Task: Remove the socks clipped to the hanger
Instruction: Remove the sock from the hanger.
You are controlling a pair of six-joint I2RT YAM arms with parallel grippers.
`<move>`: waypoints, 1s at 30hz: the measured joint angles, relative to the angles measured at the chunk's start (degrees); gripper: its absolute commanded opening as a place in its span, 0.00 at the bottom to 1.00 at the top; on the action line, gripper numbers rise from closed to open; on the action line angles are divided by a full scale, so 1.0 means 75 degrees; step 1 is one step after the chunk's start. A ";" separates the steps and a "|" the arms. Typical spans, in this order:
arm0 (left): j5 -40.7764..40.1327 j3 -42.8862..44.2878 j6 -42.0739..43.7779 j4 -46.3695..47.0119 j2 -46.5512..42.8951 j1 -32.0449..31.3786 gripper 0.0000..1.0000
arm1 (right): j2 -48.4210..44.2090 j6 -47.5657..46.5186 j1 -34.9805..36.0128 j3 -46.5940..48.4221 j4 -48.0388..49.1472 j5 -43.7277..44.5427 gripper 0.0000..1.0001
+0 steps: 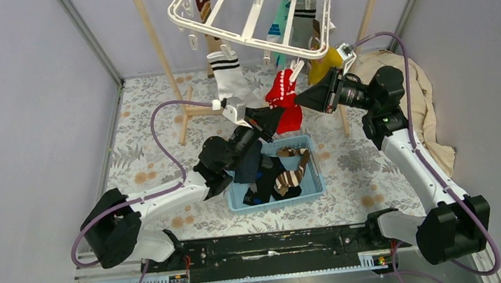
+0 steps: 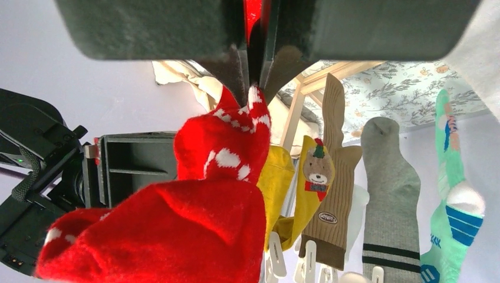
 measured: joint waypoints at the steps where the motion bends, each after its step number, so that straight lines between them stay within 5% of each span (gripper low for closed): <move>1: 0.0029 0.0000 -0.0015 -0.0032 -0.0009 0.0000 0.09 | 0.0003 -0.0052 0.0000 0.0017 -0.0067 0.0035 0.34; 6: 0.0122 0.0000 -0.0122 -0.0169 -0.0085 0.0000 0.09 | 0.0000 -0.0568 0.0006 0.0178 -0.0924 0.0379 0.65; 16: 0.0192 -0.0055 -0.0230 -0.0711 -0.0522 0.0006 0.09 | -0.0469 -0.1807 0.0015 0.0271 -0.3273 0.2028 0.89; 30: 0.0187 0.0592 -0.0227 -0.2483 -0.0600 0.0006 0.10 | -0.1469 -0.2189 0.0015 -0.0641 -0.4943 0.4007 0.95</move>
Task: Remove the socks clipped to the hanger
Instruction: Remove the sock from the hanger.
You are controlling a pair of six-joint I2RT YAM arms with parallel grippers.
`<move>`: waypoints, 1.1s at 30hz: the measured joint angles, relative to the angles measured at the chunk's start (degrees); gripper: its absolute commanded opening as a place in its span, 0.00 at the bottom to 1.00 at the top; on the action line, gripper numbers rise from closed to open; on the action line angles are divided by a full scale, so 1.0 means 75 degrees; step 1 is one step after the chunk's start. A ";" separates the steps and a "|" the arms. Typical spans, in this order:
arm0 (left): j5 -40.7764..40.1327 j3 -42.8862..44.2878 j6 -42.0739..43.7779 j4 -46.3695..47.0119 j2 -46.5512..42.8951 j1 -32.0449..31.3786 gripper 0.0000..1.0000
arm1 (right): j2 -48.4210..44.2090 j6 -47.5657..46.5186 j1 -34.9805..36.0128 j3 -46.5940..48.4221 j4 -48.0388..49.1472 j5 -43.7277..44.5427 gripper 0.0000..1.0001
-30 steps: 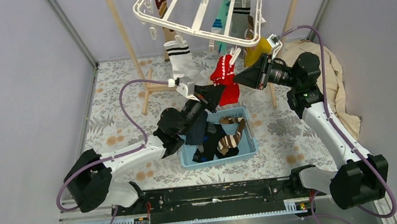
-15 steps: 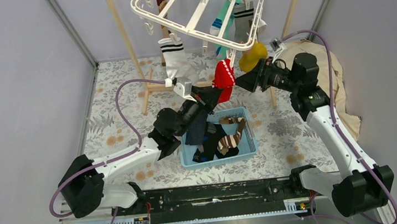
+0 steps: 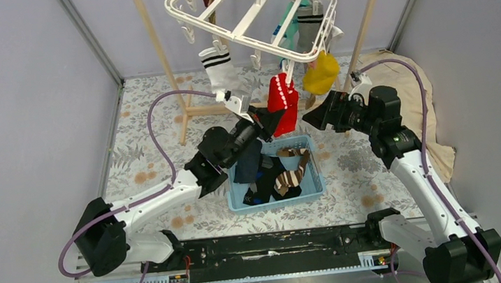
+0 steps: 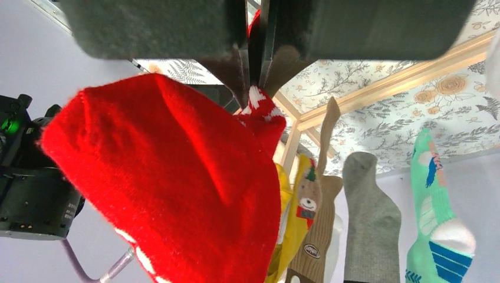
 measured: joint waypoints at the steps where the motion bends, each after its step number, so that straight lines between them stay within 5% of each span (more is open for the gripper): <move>1: 0.0003 0.0070 0.0000 -0.0117 0.0000 0.0000 0.10 | -0.0012 0.0012 0.0000 -0.0067 -0.0035 0.0038 0.95; 33: 0.2127 0.0784 -0.1405 -0.1679 0.0009 0.0752 0.15 | -0.0370 0.0149 0.0000 -0.0341 -0.0015 0.0079 0.96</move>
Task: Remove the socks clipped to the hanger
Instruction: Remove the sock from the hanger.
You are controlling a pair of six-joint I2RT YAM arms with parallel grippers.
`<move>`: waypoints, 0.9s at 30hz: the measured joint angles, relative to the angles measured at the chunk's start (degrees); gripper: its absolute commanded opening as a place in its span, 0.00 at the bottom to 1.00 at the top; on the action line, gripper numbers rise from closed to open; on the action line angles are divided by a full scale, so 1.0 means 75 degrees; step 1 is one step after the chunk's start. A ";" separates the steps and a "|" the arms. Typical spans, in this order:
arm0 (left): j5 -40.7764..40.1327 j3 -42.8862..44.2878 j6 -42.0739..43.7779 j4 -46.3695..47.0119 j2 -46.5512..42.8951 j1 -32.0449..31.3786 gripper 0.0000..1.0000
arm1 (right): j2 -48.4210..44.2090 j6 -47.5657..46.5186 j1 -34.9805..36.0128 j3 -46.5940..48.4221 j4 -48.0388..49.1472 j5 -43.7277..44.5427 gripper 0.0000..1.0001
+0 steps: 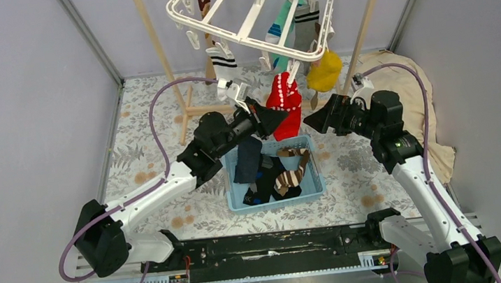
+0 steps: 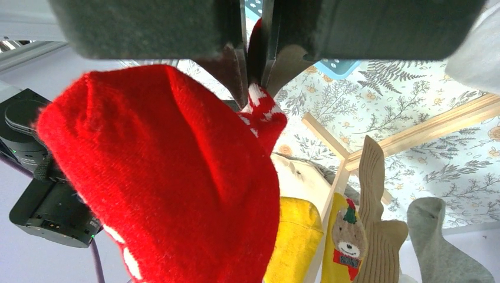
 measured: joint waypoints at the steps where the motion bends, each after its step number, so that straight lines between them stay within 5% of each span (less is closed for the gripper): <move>1: 0.0023 0.0000 -0.0035 0.0000 0.0000 0.0006 0.15 | -0.0006 0.0012 0.0000 -0.0023 0.0000 0.0000 0.96; 27: 0.0863 0.0131 -0.0769 -0.0061 0.0198 0.0268 0.19 | -0.0020 0.0076 0.0000 -0.0111 0.0003 -0.0012 0.96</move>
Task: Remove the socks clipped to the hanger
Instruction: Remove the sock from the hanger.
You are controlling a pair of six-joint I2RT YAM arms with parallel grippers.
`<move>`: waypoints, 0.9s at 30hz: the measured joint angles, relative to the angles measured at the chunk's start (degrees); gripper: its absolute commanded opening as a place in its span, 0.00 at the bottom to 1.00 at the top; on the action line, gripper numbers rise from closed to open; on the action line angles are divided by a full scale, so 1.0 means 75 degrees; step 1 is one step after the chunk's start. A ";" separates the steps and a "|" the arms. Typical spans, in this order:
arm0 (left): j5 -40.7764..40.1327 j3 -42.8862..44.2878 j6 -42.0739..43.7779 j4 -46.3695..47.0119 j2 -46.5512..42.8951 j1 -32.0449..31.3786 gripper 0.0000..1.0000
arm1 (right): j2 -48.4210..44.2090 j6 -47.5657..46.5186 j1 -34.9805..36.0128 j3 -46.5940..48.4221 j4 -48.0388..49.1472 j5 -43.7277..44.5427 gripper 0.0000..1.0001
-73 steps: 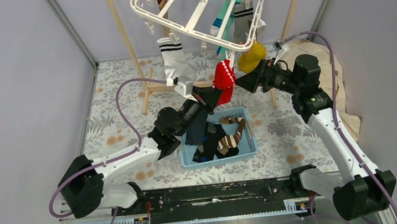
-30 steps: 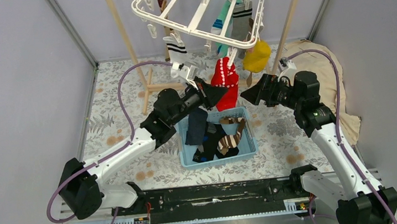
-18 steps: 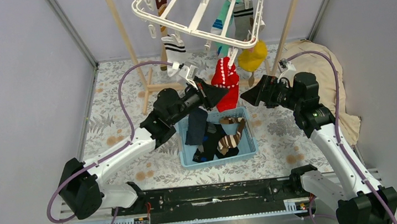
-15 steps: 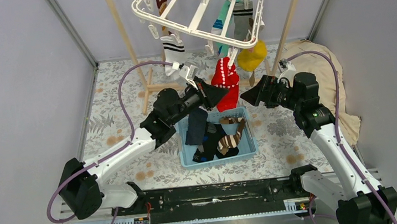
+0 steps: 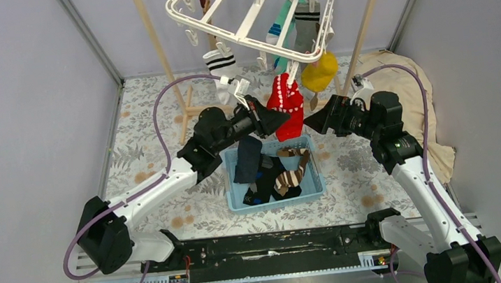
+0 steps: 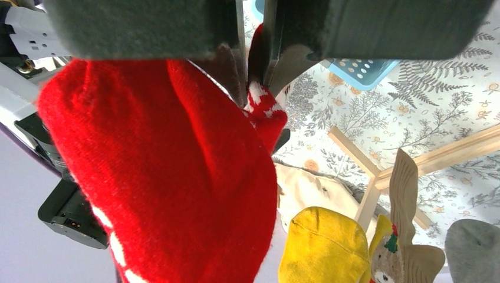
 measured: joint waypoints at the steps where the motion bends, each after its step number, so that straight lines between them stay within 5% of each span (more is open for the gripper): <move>1: 0.0087 0.0015 -0.0070 0.0000 0.0020 0.0029 0.19 | -0.0003 0.0000 0.0000 0.0000 -0.0003 0.0000 0.96; 11: 0.1151 0.0026 -0.1139 0.0367 0.0204 0.0449 0.23 | -0.0154 -0.0006 0.0000 0.0000 -0.0006 0.0000 0.96; 27: 0.2681 -0.0332 -0.4164 0.3322 0.1064 0.1037 0.30 | -0.1017 -0.0032 0.0000 0.0006 0.0248 -0.0347 0.91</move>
